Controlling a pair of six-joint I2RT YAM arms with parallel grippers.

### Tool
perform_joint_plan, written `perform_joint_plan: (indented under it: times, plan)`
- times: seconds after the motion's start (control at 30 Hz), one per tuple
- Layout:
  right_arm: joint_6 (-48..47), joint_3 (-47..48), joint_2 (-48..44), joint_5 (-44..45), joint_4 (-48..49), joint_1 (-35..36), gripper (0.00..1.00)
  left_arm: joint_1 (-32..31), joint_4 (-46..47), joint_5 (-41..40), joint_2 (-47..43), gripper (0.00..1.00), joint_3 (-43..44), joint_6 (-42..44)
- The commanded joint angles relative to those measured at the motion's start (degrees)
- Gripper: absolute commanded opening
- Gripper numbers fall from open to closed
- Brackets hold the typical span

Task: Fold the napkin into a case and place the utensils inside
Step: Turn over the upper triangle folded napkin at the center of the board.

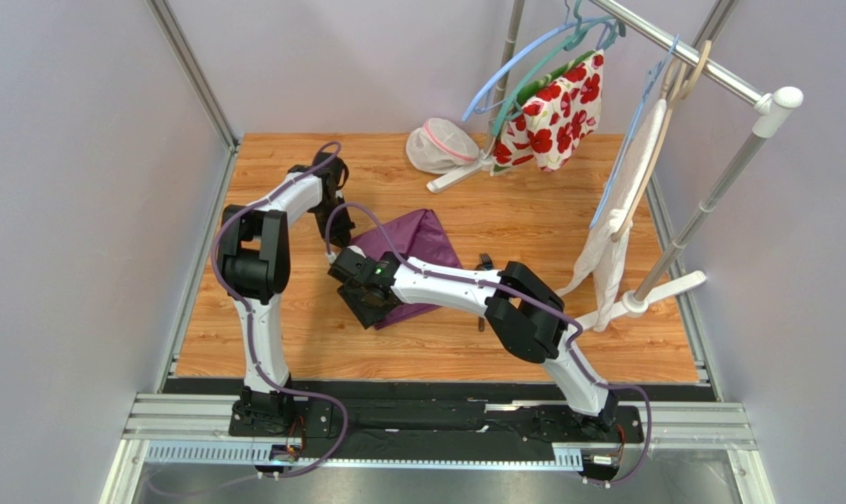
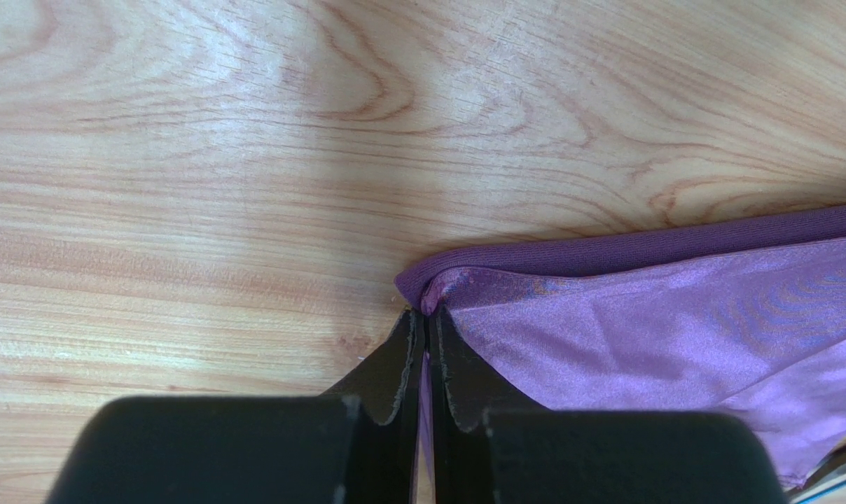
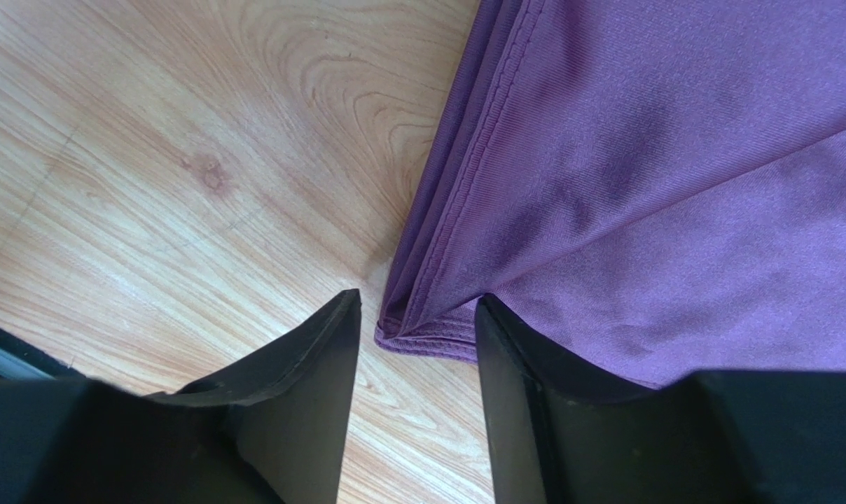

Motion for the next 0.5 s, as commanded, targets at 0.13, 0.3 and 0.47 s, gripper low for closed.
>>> perform_joint_plan:
  times: [0.13, 0.3, 0.47]
  plan:
    - [1.1, -0.2, 3.7, 5.0, 1.1, 0.8, 0.41, -0.2, 0.7, -0.6, -0.6, 0.05, 0.7, 0.3]
    - [1.2, 0.5, 6.1, 6.5, 0.3, 1.3, 0.33, -0.2, 0.9, -0.8, -0.7, 0.04, 0.4, 0.2]
    - [1.3, 2.4, 6.7, 7.4, -1.7, 2.1, 0.20, -0.2, 0.9, -1.0, -0.8, 0.03, 0.3, 0.1]
